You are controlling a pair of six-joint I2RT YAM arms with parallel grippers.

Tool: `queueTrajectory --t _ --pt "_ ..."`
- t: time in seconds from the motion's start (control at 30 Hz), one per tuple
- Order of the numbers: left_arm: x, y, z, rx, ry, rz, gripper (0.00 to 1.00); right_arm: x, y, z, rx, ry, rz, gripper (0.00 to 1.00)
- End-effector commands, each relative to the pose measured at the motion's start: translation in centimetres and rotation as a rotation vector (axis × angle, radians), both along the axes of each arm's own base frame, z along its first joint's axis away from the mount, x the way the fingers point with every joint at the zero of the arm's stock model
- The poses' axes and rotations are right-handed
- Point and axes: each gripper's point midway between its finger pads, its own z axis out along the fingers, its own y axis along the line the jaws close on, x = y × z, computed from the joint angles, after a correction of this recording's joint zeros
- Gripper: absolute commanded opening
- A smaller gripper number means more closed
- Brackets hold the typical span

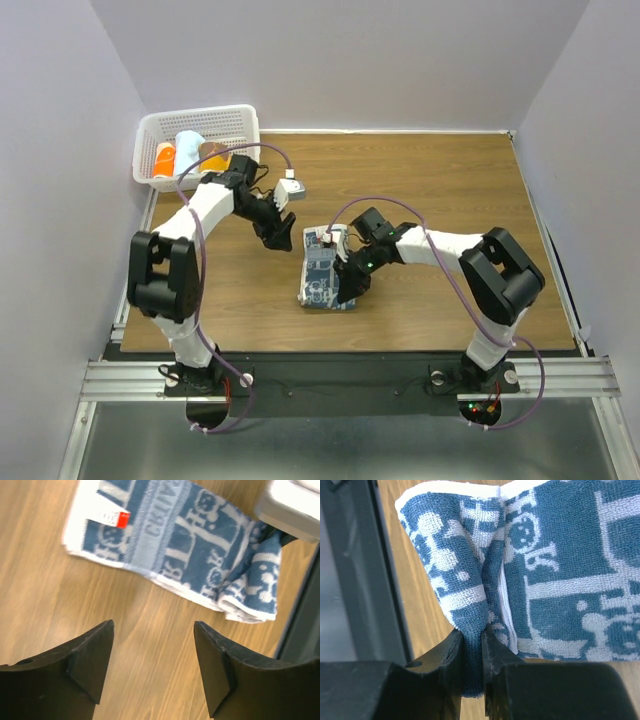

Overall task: Roll the towels
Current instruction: Roll the towel

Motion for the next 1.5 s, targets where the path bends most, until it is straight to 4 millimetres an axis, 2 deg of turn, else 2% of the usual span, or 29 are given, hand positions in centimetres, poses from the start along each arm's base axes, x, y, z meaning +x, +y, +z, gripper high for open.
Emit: queueTrajectory --t 0.0,0.03,0.07,0.1,0.13,0.17,0.27,0.37,0.4,0.47,0.5,0.53,0.6,0.7,0.77,0.97,1.03,1.07,1.1,1.2,1.37,1.4,1.47 --pt "1.3 2.3 3.0 0.027 -0.216 0.108 0.87 -0.5 0.2 0.4 -0.032 0.141 -0.033 0.10" --pt "2.1 2.6 4.2 0.013 -0.314 0.124 0.96 -0.7 0.1 0.3 -0.046 0.174 -0.037 0.10" --pt "0.7 3.2 5.2 0.011 -0.393 0.129 0.99 -0.6 0.5 0.2 -0.053 0.211 -0.045 0.10" --pt "0.5 3.2 8.6 -0.030 -0.553 0.131 0.99 -0.3 0.9 -0.1 -0.057 0.240 -0.046 0.10" --pt "0.3 3.2 7.2 -0.027 -0.546 0.126 0.99 -0.5 0.8 -0.1 -0.066 0.254 -0.051 0.10" --pt "-1.7 3.3 7.4 -0.050 -0.592 0.110 0.99 -0.2 1.2 -0.4 -0.066 0.293 -0.056 0.11" --pt "-4.8 2.6 7.4 -0.034 -0.689 0.001 0.99 -0.4 1.4 -0.8 -0.071 0.383 -0.057 0.11" --pt "-8.2 1.2 3.7 0.061 -0.659 -0.109 0.99 -0.1 1.7 -1.4 -0.075 0.460 -0.070 0.12" --pt "-9.1 0.5 3.0 0.081 -0.672 -0.146 0.99 -0.1 1.7 -2.1 -0.089 0.488 -0.076 0.13" --pt "-10.4 -0.9 2.9 0.097 -0.776 -0.214 0.99 0.4 1.9 -2.1 -0.079 0.510 -0.081 0.13" --pt "-11.1 -0.8 1.5 0.111 -0.788 -0.233 0.99 0.4 1.9 -2.3 -0.087 0.531 -0.088 0.13" --pt "-10.7 -1.2 2.5 0.097 -0.874 -0.215 0.99 0.6 2.0 -2.5 -0.087 0.548 -0.091 0.13" --pt "-12.5 -2.5 1.5 0.088 -0.930 -0.343 0.99 0.7 2.0 -2.7 -0.094 0.577 -0.100 0.14" --pt "-13.6 -4.1 0.7 0.096 -0.991 -0.413 0.99 0.9 1.9 -3.2 -0.104 0.604 -0.109 0.16" --pt "-13.6 -4.6 -0.3 0.138 -0.998 -0.448 0.99 1.1 2.0 -3.4 -0.107 0.615 -0.111 0.17" --pt "-13.7 -7.0 -1.7 0.143 -1.026 -0.507 0.98 1.3 2.0 -3.9 -0.114 0.649 -0.119 0.21" --pt "-13.5 -7.3 -2.4 0.156 -1.031 -0.516 0.92 1.2 2.1 -4.0 -0.117 0.650 -0.116 0.21" --pt "-13.2 -7.1 -3.3 0.198 -1.026 -0.532 0.89 1.3 2.0 -4.0 -0.117 0.652 -0.118 0.22" --pt "-13.0 -7.1 -3.5 0.211 -1.029 -0.534 0.83 1.3 1.9 -4.0 -0.120 0.659 -0.121 0.22" --pt "-12.4 -6.9 -4.4 0.262 -1.029 -0.546 0.75 1.3 1.8 -4.2 -0.122 0.673 -0.126 0.23" --pt "-12.8 -6.2 -6.9 0.315 -0.974 -0.585 0.63 1.4 1.8 -4.1 -0.117 0.687 -0.128 0.25" --pt "-12.8 -6.1 -7.2 0.321 -0.962 -0.583 0.53 1.4 1.7 -4.1 -0.118 0.687 -0.130 0.26" --pt "-13.1 -5.3 -8.4 0.358 -0.892 -0.578 0.43 1.6 1.5 -4.0 -0.120 0.685 -0.137 0.29"
